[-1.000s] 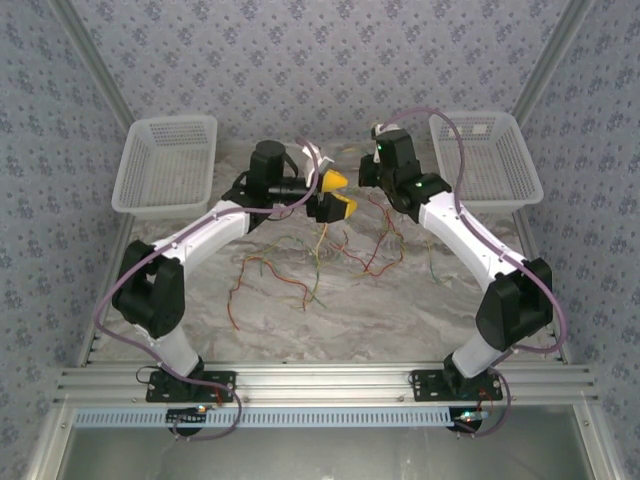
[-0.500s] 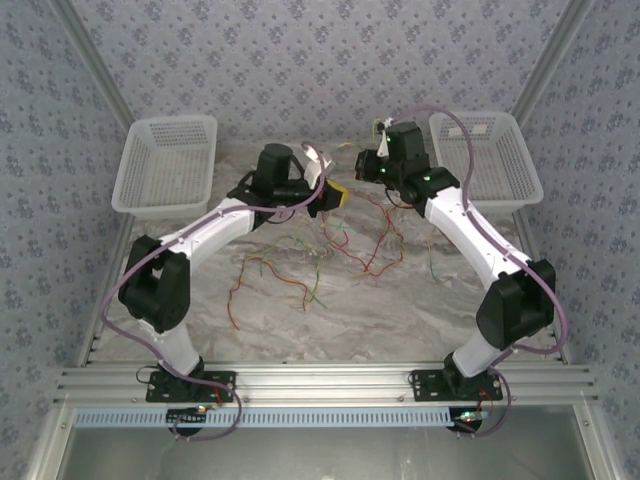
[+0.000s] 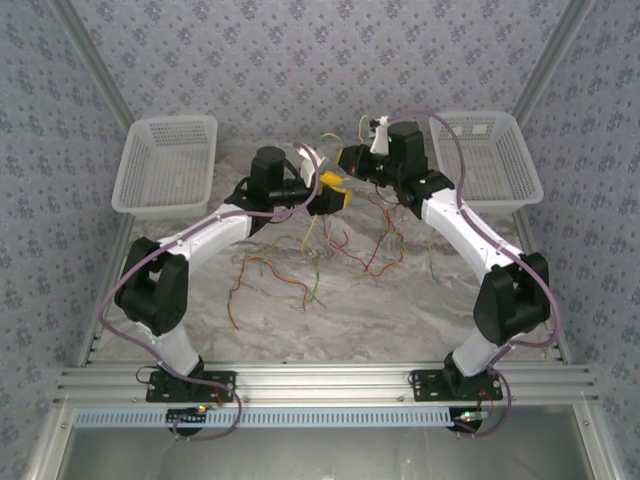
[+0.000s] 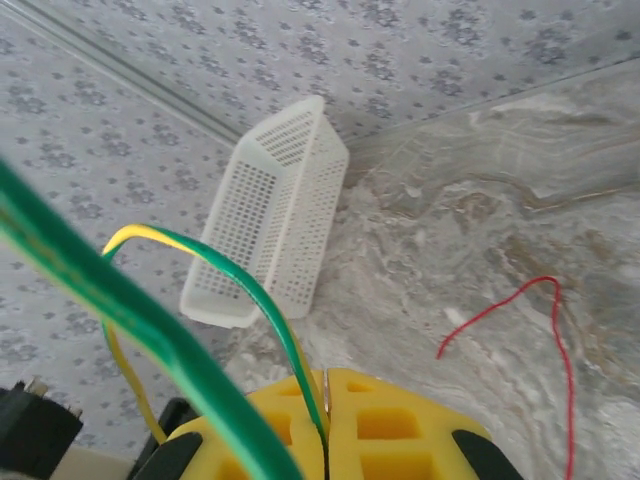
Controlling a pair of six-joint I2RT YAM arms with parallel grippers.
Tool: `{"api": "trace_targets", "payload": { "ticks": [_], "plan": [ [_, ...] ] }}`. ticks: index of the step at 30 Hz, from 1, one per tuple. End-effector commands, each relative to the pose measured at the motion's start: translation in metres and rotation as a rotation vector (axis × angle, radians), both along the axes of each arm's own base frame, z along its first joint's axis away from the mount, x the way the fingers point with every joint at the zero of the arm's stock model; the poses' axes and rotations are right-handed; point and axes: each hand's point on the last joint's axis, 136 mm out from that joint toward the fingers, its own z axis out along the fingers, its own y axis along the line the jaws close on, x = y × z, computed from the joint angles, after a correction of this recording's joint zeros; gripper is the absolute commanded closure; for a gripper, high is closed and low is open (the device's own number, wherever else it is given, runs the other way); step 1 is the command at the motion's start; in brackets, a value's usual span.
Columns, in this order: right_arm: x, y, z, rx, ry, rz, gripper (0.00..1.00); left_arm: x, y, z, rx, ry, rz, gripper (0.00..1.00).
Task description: Untangle the cables
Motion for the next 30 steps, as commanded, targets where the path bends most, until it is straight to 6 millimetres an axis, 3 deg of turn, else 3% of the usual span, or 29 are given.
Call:
{"api": "trace_targets", "payload": {
  "ticks": [1,5,7,8,11,21,23,30],
  "plan": [
    [-0.018,0.035,0.014,0.137,0.037,0.141,1.00,-0.001,-0.010,0.017,-0.045,-0.058,-0.017,0.37],
    [-0.028,0.038,0.009,0.135,0.093,0.145,1.00,0.015,0.001,0.009,-0.005,-0.069,0.053,0.46],
    [-0.034,0.035,0.006,0.134,0.121,0.140,1.00,0.026,0.014,0.006,-0.003,-0.061,0.111,0.57],
    [-0.037,0.032,0.005,0.127,0.121,0.132,1.00,0.030,0.021,0.004,0.007,-0.060,0.133,0.58],
    [-0.047,0.028,0.004,0.129,0.136,0.137,1.00,0.045,0.041,-0.005,0.053,-0.059,0.229,0.46],
    [-0.054,0.017,0.008,0.073,0.101,0.083,1.00,0.071,0.066,-0.023,0.127,-0.051,0.418,0.32],
    [-0.056,0.025,0.011,0.103,0.106,0.116,1.00,0.066,0.060,-0.019,0.103,-0.076,0.379,0.23],
    [-0.058,0.061,0.013,0.223,0.118,0.235,1.00,0.050,0.030,0.014,-0.057,-0.148,0.223,0.23]
  ]
}}
